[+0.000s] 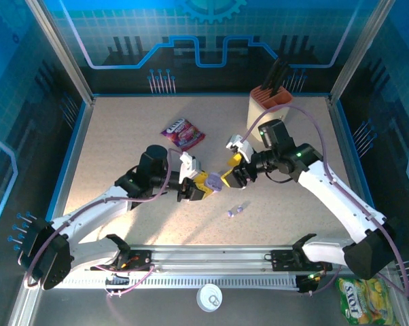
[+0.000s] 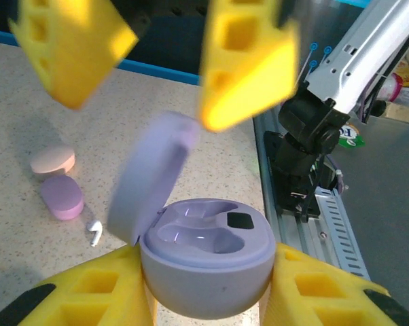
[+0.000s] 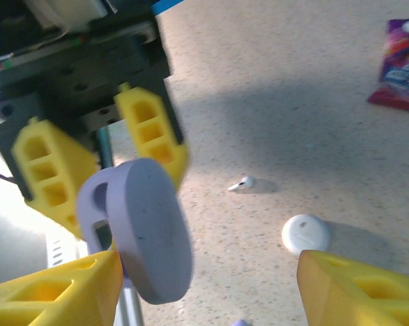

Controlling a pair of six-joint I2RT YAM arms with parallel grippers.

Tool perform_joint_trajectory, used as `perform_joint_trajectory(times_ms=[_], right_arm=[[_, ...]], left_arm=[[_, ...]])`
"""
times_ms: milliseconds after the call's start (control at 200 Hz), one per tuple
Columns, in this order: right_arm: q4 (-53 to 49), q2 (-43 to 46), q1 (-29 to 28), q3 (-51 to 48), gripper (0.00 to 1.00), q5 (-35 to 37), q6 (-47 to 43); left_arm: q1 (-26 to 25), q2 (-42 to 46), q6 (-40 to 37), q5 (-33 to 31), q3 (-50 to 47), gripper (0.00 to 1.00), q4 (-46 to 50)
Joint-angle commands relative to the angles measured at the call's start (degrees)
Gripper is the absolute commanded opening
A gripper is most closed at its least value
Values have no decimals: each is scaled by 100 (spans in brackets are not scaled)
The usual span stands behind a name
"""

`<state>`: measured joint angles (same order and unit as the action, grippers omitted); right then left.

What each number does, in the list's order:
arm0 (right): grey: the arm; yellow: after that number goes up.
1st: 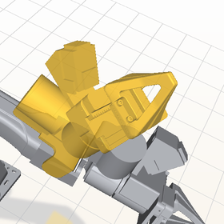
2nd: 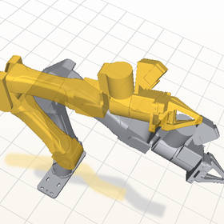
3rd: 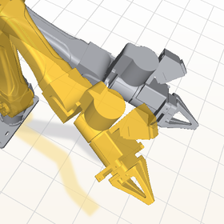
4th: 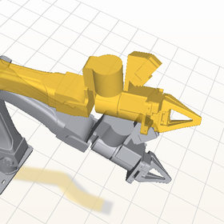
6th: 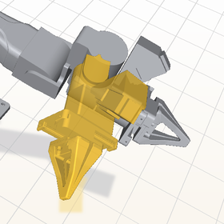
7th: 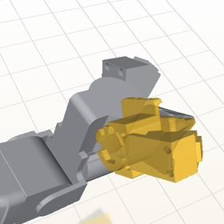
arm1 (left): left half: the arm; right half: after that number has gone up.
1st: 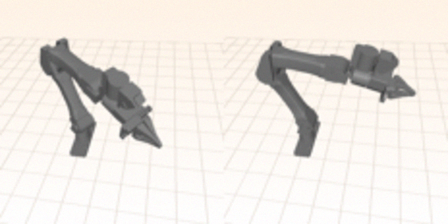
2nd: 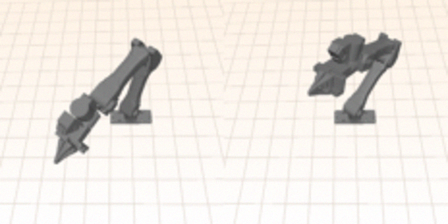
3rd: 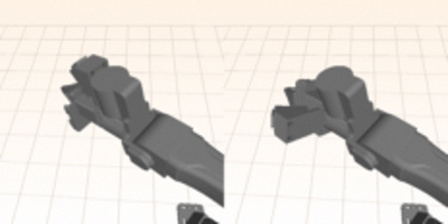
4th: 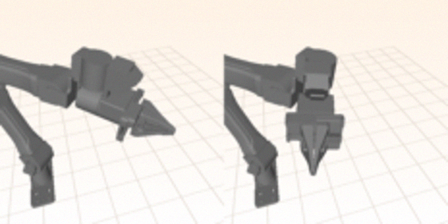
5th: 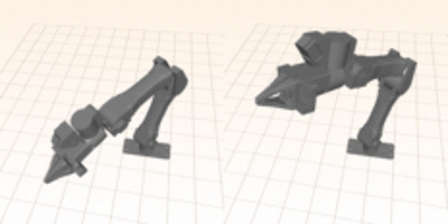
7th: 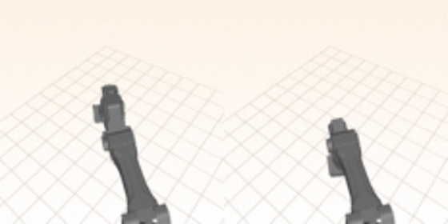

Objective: Insert wireless bluetooth earbuds into charging case

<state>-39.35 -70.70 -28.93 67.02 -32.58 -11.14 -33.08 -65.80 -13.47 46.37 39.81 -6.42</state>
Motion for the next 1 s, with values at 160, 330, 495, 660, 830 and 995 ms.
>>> perform_joint_trajectory(times_ms=[160, 330, 495, 660, 830, 995], right_arm=[[620, 265, 185, -213, 69, 447, 503], [1034, 759, 238, -457, 70, 71, 687], [1778, 1246, 336, -861, 70, 890, 1750], [2081, 1637, 677, -1588, 68, 1993, 3269], [1918, 1931, 678, -2456, 68, 2384, 4303], [1771, 1944, 212, -3257, 65, 2781, 5136]], left_arm=[[-7, 24, 196, 199, -223, 37, -781], [156, -52, 579, 83, -598, 40, -1721], [392, -332, 1275, -57, -1029, 38, -3297], [497, -381, 1471, -630, -1377, 38, -4397], [696, -540, 1795, -903, -1556, 38, -5286], [805, -731, 2014, -1090, -1621, 38, -5862]])
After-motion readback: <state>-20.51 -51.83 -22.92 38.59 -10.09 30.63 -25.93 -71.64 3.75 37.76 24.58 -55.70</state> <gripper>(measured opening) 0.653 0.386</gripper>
